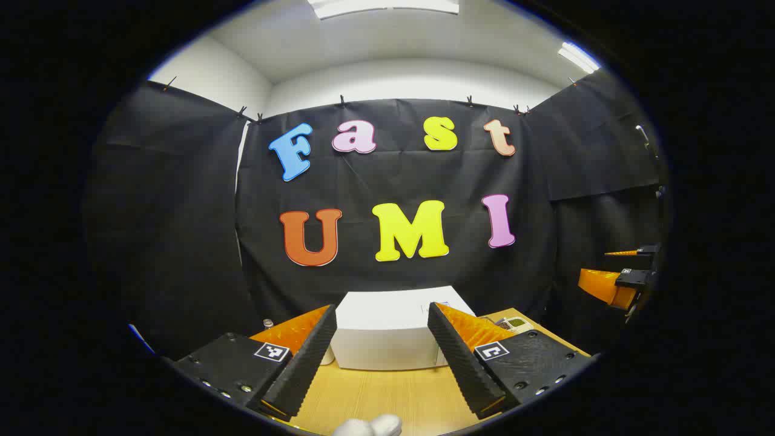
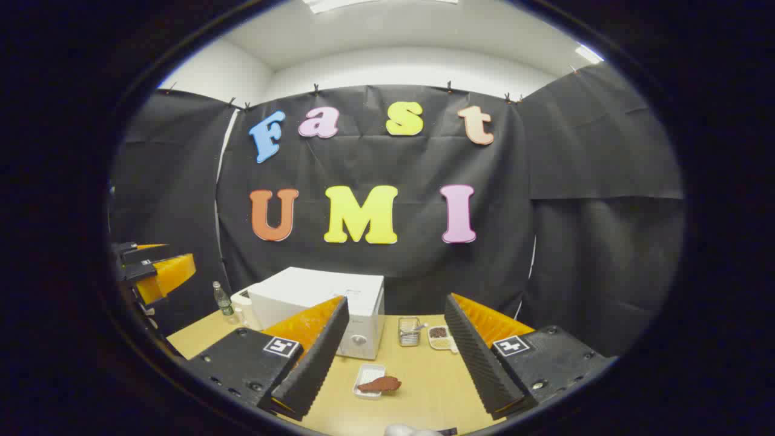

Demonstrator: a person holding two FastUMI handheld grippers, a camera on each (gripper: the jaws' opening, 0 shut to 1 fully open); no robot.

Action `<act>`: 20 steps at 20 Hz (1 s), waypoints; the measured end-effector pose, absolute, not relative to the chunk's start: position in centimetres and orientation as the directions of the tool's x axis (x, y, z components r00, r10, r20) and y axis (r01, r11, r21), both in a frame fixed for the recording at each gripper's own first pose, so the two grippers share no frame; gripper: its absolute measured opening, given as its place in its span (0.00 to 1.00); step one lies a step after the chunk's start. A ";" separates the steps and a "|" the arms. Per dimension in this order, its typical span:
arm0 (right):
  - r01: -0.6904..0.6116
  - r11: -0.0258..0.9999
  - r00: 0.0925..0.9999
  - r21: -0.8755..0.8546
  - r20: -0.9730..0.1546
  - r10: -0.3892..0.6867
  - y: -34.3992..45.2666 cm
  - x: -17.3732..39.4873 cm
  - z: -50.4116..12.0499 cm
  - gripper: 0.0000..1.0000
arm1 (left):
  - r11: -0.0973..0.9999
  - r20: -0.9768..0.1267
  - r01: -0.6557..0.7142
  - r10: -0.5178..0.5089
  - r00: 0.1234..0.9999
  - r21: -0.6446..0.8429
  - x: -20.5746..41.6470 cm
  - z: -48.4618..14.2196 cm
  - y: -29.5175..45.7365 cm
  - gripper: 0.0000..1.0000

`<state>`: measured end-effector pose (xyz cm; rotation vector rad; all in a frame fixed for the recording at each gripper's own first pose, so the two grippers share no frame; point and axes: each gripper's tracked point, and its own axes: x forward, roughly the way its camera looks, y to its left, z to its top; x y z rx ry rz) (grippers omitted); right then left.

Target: Open the microwave oven with the left hand, put the food in, and close the microwave oven.

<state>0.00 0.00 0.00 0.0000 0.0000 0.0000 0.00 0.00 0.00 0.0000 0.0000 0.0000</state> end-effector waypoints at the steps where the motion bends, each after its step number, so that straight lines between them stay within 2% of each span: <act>1: 0.003 1.000 1.000 0.005 0.004 -0.003 -0.3 0.1 0.1 0.92 | 1.000 0.000 -0.002 0.002 1.000 -0.003 0.1 -0.1 -0.1 0.95; 2: 0.007 1.000 1.000 0.008 0.003 -0.007 -0.5 0.2 0.1 1.00 | 1.000 -0.003 -0.004 0.004 1.000 -0.005 0.2 -0.3 -0.1 0.95; 3: 0.011 1.000 1.000 0.008 0.004 -0.011 -0.8 0.4 0.1 0.92 | 1.000 -0.004 -0.007 0.007 1.000 -0.004 0.3 -0.3 0.1 0.95; 4: 0.015 1.000 1.000 0.008 0.007 -0.015 -0.9 0.4 0.2 1.00 | 1.000 -0.008 -0.010 0.010 1.000 -0.001 0.5 -0.6 0.1 0.95; 6: 0.021 1.000 1.000 0.008 0.012 -0.022 -1.3 0.7 0.3 1.00 | 1.000 -0.019 -0.014 0.014 1.000 0.007 0.6 -1.0 0.1 0.95; 7: 0.024 1.000 1.000 0.009 0.010 -0.024 -1.4 0.7 0.2 0.92 | 1.000 -0.022 -0.017 0.017 1.000 0.011 0.6 -1.1 0.2 0.95; 8: 0.020 1.000 1.000 0.006 0.009 -0.020 -1.4 0.8 0.1 1.00 | 1.000 -0.023 -0.018 0.018 1.000 0.012 0.7 -1.2 0.2 0.95; 12: 0.020 1.000 1.000 0.014 0.005 -0.020 -1.6 1.4 0.0 1.00 | 0.999 -0.030 -0.024 0.024 0.999 0.021 0.8 -1.4 0.2 0.95; 13: 0.020 1.000 1.000 0.016 0.007 -0.020 -1.6 1.5 0.0 0.92 | 0.999 -0.029 -0.024 0.025 0.999 0.023 0.9 -1.4 0.1 0.95; 17: 0.022 1.000 1.000 0.011 0.007 -0.022 -1.8 2.0 0.0 0.92 | 0.999 -0.032 -0.028 0.029 0.999 0.025 1.3 -1.6 0.1 0.95; 18: 0.021 1.000 1.000 0.010 0.008 -0.022 -1.9 2.1 0.0 1.00 | 0.999 -0.029 -0.032 0.032 0.999 0.027 1.5 -1.7 0.1 0.95; 19: 0.019 1.000 1.000 0.009 0.009 -0.019 -1.9 2.2 0.1 0.92 | 0.999 -0.027 -0.030 0.031 0.999 0.029 1.7 -1.9 0.0 0.95; 20: 0.018 1.000 1.000 0.011 0.009 -0.018 -2.0 2.4 0.2 0.92 | 0.999 -0.030 -0.030 0.031 0.999 0.032 1.9 -2.3 -0.2 0.95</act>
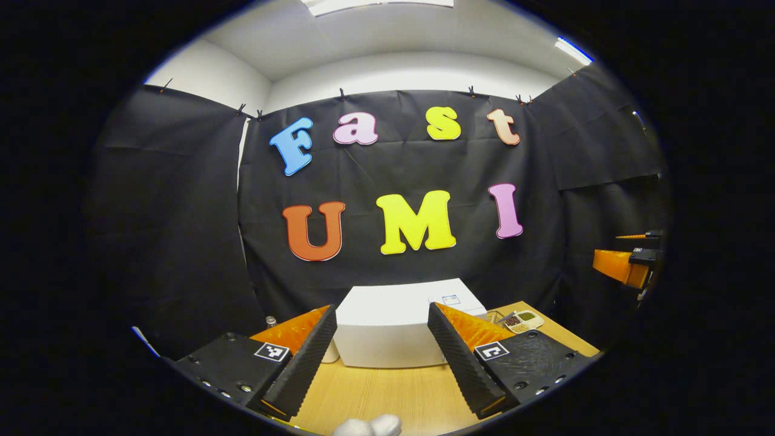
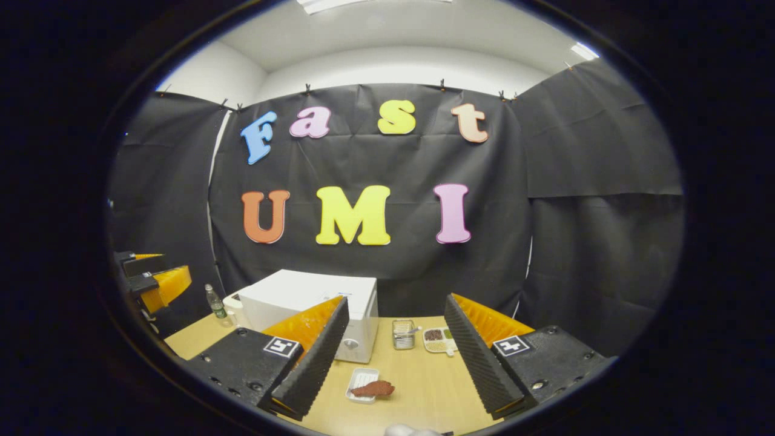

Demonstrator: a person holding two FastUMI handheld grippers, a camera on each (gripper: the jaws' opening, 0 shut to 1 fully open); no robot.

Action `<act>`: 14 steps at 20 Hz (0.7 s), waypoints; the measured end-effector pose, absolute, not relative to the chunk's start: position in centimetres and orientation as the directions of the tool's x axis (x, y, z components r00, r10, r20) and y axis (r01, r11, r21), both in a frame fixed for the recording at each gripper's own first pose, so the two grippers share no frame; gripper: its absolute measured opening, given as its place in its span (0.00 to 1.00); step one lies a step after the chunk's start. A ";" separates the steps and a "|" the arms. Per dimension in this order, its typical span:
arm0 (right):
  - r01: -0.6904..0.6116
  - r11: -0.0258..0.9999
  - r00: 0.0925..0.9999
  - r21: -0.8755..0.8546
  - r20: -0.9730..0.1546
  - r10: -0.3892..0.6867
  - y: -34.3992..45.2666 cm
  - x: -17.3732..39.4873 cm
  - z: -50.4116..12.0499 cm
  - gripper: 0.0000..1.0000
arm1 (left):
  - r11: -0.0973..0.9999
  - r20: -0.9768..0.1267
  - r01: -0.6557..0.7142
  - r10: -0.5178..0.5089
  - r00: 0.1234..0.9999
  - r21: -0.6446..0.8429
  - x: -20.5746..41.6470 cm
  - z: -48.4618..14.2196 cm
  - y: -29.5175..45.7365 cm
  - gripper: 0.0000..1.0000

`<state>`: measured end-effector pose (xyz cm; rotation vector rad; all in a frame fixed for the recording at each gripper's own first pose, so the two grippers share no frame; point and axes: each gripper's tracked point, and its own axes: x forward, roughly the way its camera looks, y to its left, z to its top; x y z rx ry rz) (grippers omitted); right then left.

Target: Open the microwave oven with the left hand, put the food in, and close the microwave oven.

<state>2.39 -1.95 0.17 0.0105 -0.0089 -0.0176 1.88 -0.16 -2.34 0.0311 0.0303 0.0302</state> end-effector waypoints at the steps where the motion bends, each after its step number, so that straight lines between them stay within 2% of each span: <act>1: 0.014 1.000 1.000 0.014 0.008 -0.014 -2.0 2.4 0.1 0.92 | 0.999 -0.030 -0.027 0.028 0.999 0.032 2.3 -2.8 -0.4 0.95; 4: 0.008 1.000 1.000 0.021 0.015 -0.008 -2.5 3.0 0.7 0.92 | 1.000 -0.037 -0.016 0.017 0.999 0.020 4.0 -5.1 -1.5 0.95; 5: 0.008 1.000 1.000 0.023 0.011 -0.008 -2.8 3.2 0.7 1.00 | 1.000 -0.038 -0.007 0.007 0.999 0.010 4.7 -6.3 -2.1 0.95; 11: 0.031 0.999 0.999 -0.011 0.008 -0.031 -5.2 4.1 1.6 1.00 | 0.998 -0.080 0.057 -0.054 0.995 0.026 9.9 -14.1 -7.2 0.95; 12: 0.035 0.999 0.999 -0.018 0.005 -0.034 -5.6 4.2 1.6 0.92 | 0.997 -0.086 0.074 -0.071 0.994 0.026 10.7 -15.1 -8.3 0.95; 13: 0.039 0.999 0.999 -0.021 0.003 -0.039 -6.0 4.4 1.6 1.00 | 0.996 -0.088 0.082 -0.079 0.993 0.025 11.5 -16.2 -9.2 0.95; 14: 0.044 0.999 0.999 -0.022 -0.001 -0.044 -6.4 4.5 1.6 0.92 | 0.995 -0.089 0.096 -0.094 0.992 0.017 12.6 -16.9 -10.2 0.95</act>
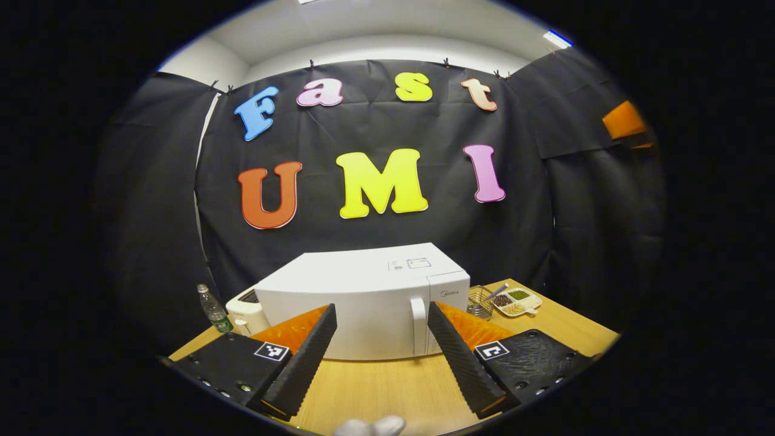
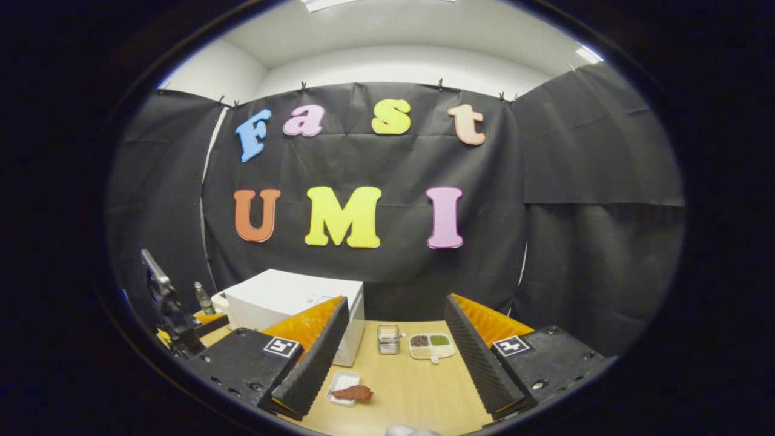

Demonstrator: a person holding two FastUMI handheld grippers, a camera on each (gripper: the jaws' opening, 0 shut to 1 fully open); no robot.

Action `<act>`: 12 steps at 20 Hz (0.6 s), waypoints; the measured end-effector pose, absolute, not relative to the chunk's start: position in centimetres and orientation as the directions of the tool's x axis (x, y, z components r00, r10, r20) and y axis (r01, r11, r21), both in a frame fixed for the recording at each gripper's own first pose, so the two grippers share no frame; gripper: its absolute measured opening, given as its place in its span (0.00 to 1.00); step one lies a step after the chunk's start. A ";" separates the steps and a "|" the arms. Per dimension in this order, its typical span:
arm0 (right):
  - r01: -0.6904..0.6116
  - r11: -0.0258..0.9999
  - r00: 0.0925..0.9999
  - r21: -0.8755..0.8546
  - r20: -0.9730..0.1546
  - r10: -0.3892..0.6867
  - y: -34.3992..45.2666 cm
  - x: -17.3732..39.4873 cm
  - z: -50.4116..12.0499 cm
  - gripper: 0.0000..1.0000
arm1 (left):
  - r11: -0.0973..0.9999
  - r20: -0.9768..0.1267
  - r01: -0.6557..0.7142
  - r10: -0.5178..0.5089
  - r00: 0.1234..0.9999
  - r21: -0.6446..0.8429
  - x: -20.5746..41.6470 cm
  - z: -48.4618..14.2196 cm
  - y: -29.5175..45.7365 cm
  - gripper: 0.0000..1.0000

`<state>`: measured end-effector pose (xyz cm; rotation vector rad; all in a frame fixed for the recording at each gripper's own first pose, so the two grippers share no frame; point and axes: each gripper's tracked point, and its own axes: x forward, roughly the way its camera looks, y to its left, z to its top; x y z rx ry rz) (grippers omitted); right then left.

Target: Open the microwave oven with the left hand, put the food in, and close the microwave oven.

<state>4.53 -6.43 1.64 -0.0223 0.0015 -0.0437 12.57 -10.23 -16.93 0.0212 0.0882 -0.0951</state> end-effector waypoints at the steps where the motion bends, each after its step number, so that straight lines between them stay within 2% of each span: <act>1: 0.049 0.999 0.999 -0.021 -0.006 -0.049 -6.9 4.8 1.6 1.00 | 0.994 -0.095 0.106 -0.105 0.990 0.008 13.5 -18.0 -11.2 0.95; 2: 0.057 0.998 0.998 -0.024 -0.016 -0.058 -7.4 5.0 1.4 0.92 | 0.993 -0.099 0.115 -0.114 0.989 0.004 14.5 -18.8 -12.0 0.95; 4: 0.069 0.997 0.997 -0.031 -0.033 -0.070 -8.3 5.4 0.8 0.92 | 0.993 -0.115 0.118 -0.118 0.986 -0.007 16.8 -20.8 -13.1 0.96; 5: 0.076 0.996 0.996 -0.037 -0.044 -0.078 -8.7 5.6 0.4 1.00 | 0.993 -0.125 0.117 -0.117 0.985 -0.005 18.1 -21.6 -13.5 0.95; 6: 0.080 0.996 0.995 -0.044 -0.054 -0.082 -9.0 5.8 0.0 0.92 | 0.994 -0.131 0.109 -0.108 0.985 -0.005 19.2 -22.5 -13.6 0.95; 7: 0.083 0.995 0.994 -0.048 -0.063 -0.086 -9.2 5.9 -0.3 1.00 | 0.994 -0.136 0.109 -0.109 0.985 -0.008 20.3 -23.3 -13.9 0.88; 8: 0.084 0.995 0.994 -0.052 -0.070 -0.087 -9.4 6.1 -0.5 1.00 | 0.995 -0.141 0.103 -0.104 0.985 -0.013 21.3 -24.1 -14.0 0.95; 12: 0.091 0.993 0.990 -0.072 -0.104 -0.098 -10.5 6.7 -1.7 1.00 | 0.995 -0.163 0.100 -0.100 0.982 -0.006 23.7 -26.1 -14.6 0.92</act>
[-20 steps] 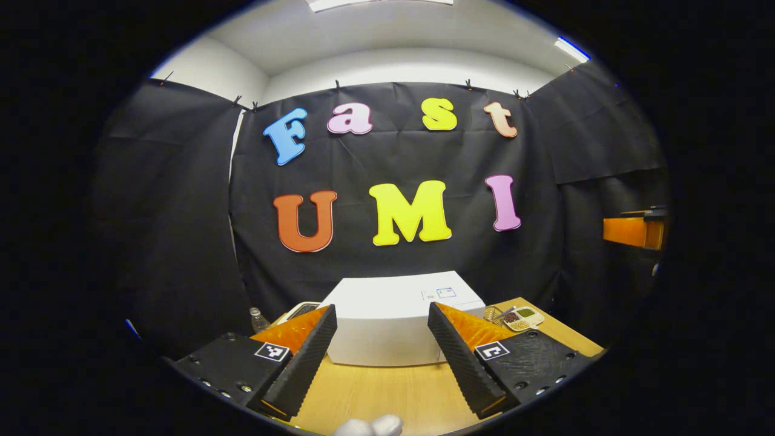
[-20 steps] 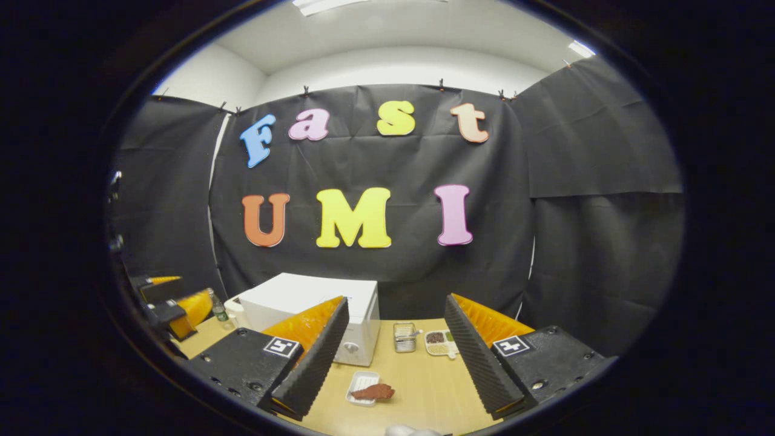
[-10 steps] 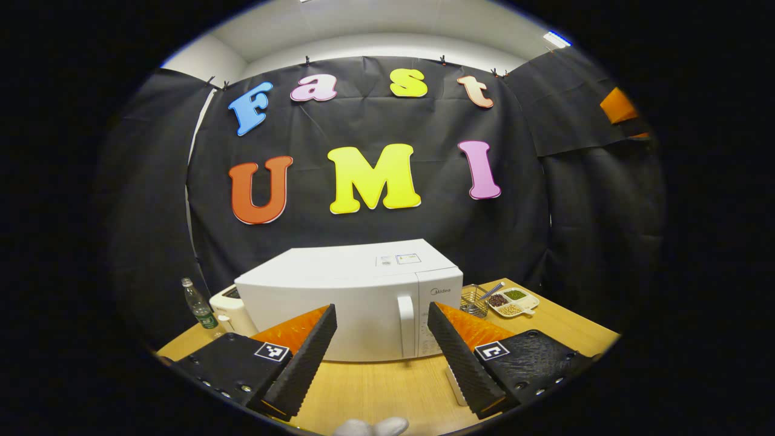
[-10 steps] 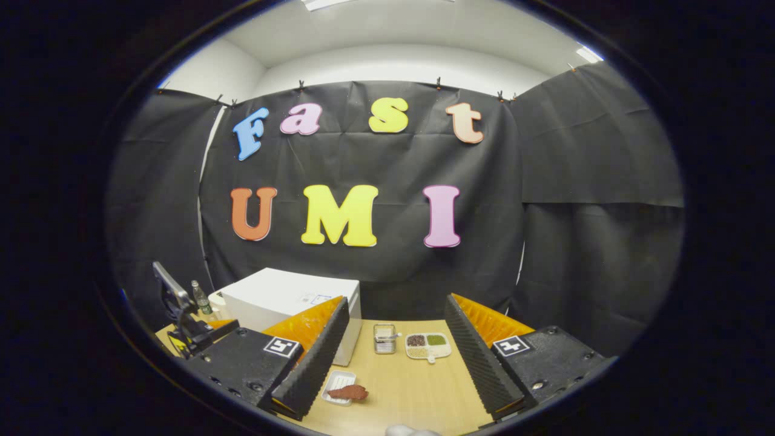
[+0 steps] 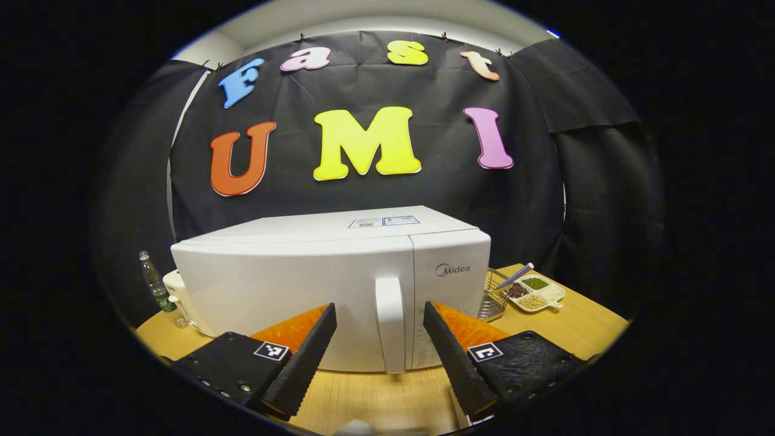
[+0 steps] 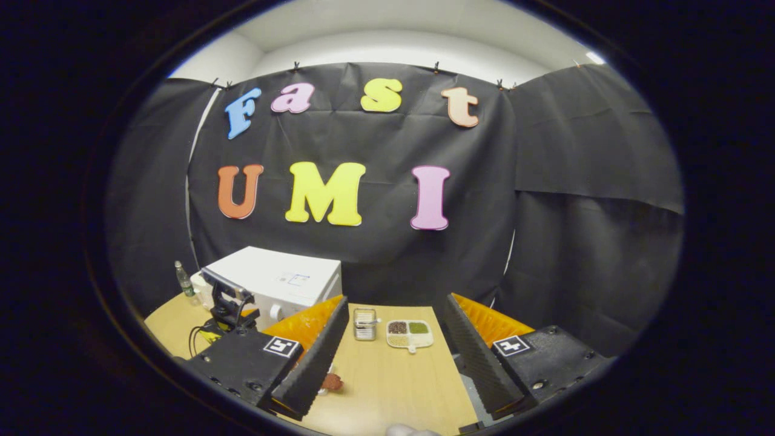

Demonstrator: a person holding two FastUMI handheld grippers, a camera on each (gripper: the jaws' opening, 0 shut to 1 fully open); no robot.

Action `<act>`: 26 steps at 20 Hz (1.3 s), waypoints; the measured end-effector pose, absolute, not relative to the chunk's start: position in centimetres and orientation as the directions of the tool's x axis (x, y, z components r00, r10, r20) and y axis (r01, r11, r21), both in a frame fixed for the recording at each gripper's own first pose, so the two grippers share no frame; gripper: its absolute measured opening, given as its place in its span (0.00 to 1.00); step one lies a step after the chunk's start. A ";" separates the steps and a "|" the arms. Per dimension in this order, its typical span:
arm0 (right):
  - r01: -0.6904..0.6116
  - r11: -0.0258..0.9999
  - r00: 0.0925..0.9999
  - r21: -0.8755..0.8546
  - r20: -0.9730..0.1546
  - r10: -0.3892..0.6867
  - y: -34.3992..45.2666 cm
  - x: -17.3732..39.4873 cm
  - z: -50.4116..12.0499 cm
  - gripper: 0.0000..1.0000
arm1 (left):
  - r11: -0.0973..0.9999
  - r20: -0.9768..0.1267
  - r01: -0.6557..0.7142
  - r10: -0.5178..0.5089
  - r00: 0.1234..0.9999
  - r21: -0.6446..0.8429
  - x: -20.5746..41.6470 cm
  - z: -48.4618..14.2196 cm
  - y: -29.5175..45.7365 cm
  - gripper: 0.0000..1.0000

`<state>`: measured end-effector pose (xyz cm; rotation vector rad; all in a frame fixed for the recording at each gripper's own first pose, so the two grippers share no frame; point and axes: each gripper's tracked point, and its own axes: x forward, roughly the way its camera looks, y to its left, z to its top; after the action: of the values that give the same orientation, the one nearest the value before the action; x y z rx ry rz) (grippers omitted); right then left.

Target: Open the microwave oven with the left hand, put the food in, and close the microwave oven.

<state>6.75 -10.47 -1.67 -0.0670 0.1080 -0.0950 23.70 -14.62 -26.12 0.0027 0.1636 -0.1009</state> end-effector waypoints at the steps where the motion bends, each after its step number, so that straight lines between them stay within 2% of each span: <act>1: 0.094 0.993 0.989 -0.071 -0.111 -0.102 -10.8 6.9 -1.9 0.92 | 0.994 -0.169 0.111 -0.112 0.979 -0.018 23.8 -26.4 -15.0 0.91; 2: 0.093 0.993 0.988 -0.066 -0.114 -0.101 -11.0 6.9 -2.0 0.92 | 0.993 -0.174 0.117 -0.120 0.977 -0.027 24.2 -26.8 -15.3 0.87; 3: 0.093 0.994 0.988 -0.062 -0.119 -0.100 -11.0 7.1 -2.2 0.92 | 0.991 -0.179 0.127 -0.131 0.975 -0.033 24.2 -27.1 -15.6 0.77; 4: 0.091 0.994 0.988 -0.058 -0.118 -0.097 -11.1 7.2 -2.3 1.00 | 0.991 -0.185 0.129 -0.133 0.974 -0.037 24.5 -27.4 -15.8 0.66; 5: 0.089 0.994 0.988 -0.057 -0.120 -0.095 -11.1 7.4 -2.4 1.00 | 0.990 -0.189 0.139 -0.144 0.971 -0.041 24.3 -27.6 -15.9 0.74; 6: 0.084 0.995 0.988 -0.056 -0.121 -0.091 -11.1 7.5 -2.5 0.92 | 0.992 -0.187 0.122 -0.126 0.974 -0.034 24.5 -27.6 -15.6 0.70; 7: 0.082 0.995 0.989 -0.056 -0.122 -0.089 -11.0 7.6 -2.6 1.00 | 0.993 -0.196 0.115 -0.118 0.974 -0.026 24.6 -28.0 -15.2 0.38; 8: 0.077 0.995 0.990 -0.057 -0.117 -0.083 -10.9 7.7 -2.4 1.00 | 0.991 -0.199 0.126 -0.131 0.971 -0.036 24.7 -28.3 -15.5 0.34; 9: 0.073 0.996 0.990 -0.058 -0.118 -0.079 -10.8 7.8 -2.4 0.92 | 0.990 -0.202 0.134 -0.142 0.969 -0.054 25.3 -29.0 -15.6 0.41; 10: 0.067 0.996 0.990 -0.057 -0.119 -0.073 -10.6 7.9 -2.4 0.92 | 0.989 -0.197 0.140 -0.147 0.969 -0.048 25.0 -28.4 -15.6 0.26; 11: 0.060 0.996 0.990 -0.059 -0.121 -0.067 -10.5 8.0 -2.5 0.92 | 0.989 -0.198 0.140 -0.145 0.969 -0.042 24.7 -28.3 -15.5 0.22; 12: 0.058 0.997 0.990 -0.060 -0.121 -0.065 -10.6 8.0 -2.5 1.00 | 0.991 -0.196 0.129 -0.133 0.971 -0.034 24.4 -28.1 -15.3 0.22; 13: 0.057 0.997 0.991 -0.056 -0.119 -0.063 -10.7 8.0 -2.6 0.92 | 0.992 -0.200 0.121 -0.124 0.972 -0.027 24.7 -28.3 -15.1 0.17; 14: 0.054 0.997 0.991 -0.049 -0.120 -0.060 -10.7 8.0 -2.6 0.92 | 0.993 -0.198 0.113 -0.116 0.973 -0.027 24.6 -28.3 -15.0 0.17; 15: 0.051 0.998 0.991 -0.045 -0.123 -0.056 -10.5 8.1 -2.7 1.00 | 0.993 -0.199 0.110 -0.114 0.973 -0.033 24.8 -28.3 -15.1 0.12; 16: 0.046 0.998 0.991 -0.042 -0.125 -0.051 -10.3 8.1 -2.7 0.92 | 0.993 -0.199 0.113 -0.117 0.973 -0.033 24.8 -28.3 -15.2 0.12; 19: 0.041 0.998 0.991 -0.050 -0.128 -0.047 -10.4 7.9 -2.8 0.92 | 0.992 -0.203 0.121 -0.126 0.971 -0.033 24.5 -28.2 -15.2 0.12; 20: 0.037 0.998 0.991 -0.049 -0.124 -0.043 -10.3 7.9 -2.7 0.92 | 0.992 -0.201 0.124 -0.128 0.971 -0.031 24.5 -28.2 -15.3 0.08; 21: 0.034 0.998 0.991 -0.052 -0.125 -0.040 -10.2 7.9 -2.7 1.00 | 0.992 -0.203 0.123 -0.127 0.971 -0.032 24.5 -28.2 -15.3 0.08; 22: 0.031 0.998 0.991 -0.054 -0.128 -0.038 -10.2 7.8 -2.9 1.00 | 0.992 -0.206 0.124 -0.127 0.970 -0.028 24.4 -28.2 -15.3 0.08; 23: 0.029 0.998 0.991 -0.053 -0.126 -0.036 -10.2 7.7 -2.8 0.92 | 0.992 -0.206 0.125 -0.128 0.970 -0.029 24.4 -28.1 -15.2 0.09; 26: 0.022 0.999 0.991 -0.046 -0.132 -0.028 -10.0 7.7 -3.1 0.92 | 0.991 -0.219 0.134 -0.137 0.966 -0.029 24.1 -28.2 -15.2 0.09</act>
<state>7.72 -9.99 -3.06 -0.0444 0.1330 -0.0253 24.15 -15.24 -28.15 -0.0139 0.2227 -0.1369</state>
